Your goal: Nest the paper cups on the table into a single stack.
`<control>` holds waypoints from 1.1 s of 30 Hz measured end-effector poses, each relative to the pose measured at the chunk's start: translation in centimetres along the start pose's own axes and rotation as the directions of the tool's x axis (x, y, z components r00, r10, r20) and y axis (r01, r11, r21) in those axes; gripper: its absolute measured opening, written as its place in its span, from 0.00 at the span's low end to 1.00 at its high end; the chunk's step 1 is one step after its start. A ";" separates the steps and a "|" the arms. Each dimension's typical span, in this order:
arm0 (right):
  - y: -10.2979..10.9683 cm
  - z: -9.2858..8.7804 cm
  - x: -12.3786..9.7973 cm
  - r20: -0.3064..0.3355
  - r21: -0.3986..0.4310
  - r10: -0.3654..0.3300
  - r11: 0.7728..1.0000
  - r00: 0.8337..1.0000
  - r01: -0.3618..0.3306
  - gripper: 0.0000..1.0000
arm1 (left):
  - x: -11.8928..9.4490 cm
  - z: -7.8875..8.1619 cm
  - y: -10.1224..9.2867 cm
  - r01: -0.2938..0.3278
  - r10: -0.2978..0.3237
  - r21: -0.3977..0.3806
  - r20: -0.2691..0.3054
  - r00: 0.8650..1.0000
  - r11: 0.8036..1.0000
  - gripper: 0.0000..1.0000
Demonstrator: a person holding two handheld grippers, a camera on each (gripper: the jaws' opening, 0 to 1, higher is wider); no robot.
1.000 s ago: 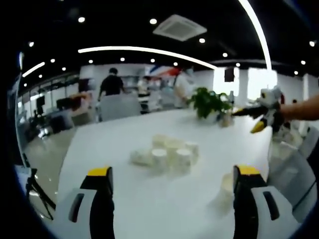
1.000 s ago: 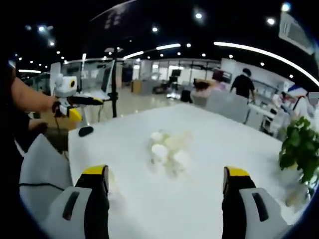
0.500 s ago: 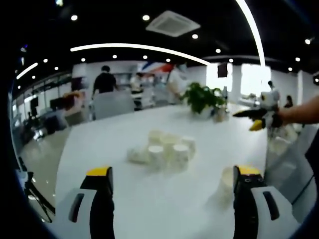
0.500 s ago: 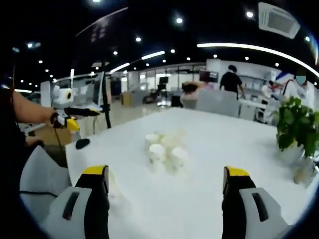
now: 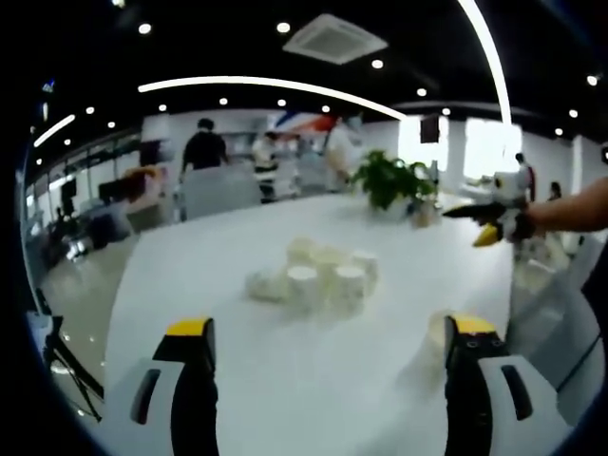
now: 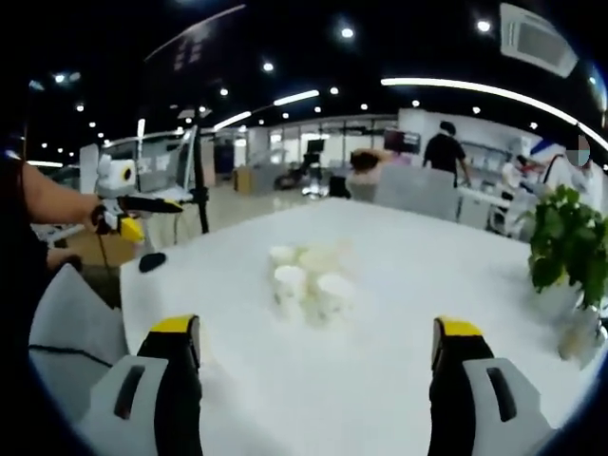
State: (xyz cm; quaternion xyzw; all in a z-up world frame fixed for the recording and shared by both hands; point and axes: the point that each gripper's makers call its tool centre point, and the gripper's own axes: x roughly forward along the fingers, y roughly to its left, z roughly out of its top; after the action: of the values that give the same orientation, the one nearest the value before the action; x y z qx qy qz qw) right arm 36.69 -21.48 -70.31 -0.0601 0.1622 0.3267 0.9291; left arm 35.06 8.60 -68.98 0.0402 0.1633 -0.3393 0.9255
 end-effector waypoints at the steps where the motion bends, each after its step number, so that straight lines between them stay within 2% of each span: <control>1: -0.1 -0.1 0.1 0.000 0.004 0.002 1.000 1.000 -0.002 1.00 | 0.0 0.0 0.0 -0.001 0.001 0.000 0.001 1.000 1.000 0.98; 8: -0.3 -0.3 0.7 0.003 0.002 0.008 1.000 1.000 -0.008 1.00 | -0.3 0.4 -0.2 -0.011 0.011 0.001 0.006 1.000 1.000 0.98; 14: -0.5 0.1 1.2 0.044 -0.012 0.016 1.000 0.999 -0.015 1.00 | -0.4 0.2 -0.4 -0.013 0.013 0.007 0.004 1.000 1.000 0.98; 20: -0.8 0.0 2.4 0.051 -0.027 0.019 0.999 0.999 -0.018 1.00 | -0.3 -0.1 -0.6 -0.011 0.011 0.007 -0.002 1.000 1.000 0.98; 23: -1.2 0.2 2.9 0.072 -0.060 0.009 0.998 0.997 -0.005 1.00 | -0.3 -0.2 -0.6 -0.013 0.013 -0.001 -0.004 1.000 1.000 0.98; 33: -2.0 -0.4 5.4 0.061 -0.040 0.012 0.999 0.998 -0.009 1.00 | -0.2 -0.5 -0.8 -0.013 0.013 -0.008 -0.009 1.000 1.000 0.98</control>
State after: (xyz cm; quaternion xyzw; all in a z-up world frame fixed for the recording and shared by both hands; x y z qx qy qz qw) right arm 41.82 -19.99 -72.49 -0.0676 0.1275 0.3365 0.9306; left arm 34.31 8.22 -69.37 0.0392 0.1686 -0.3323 0.9271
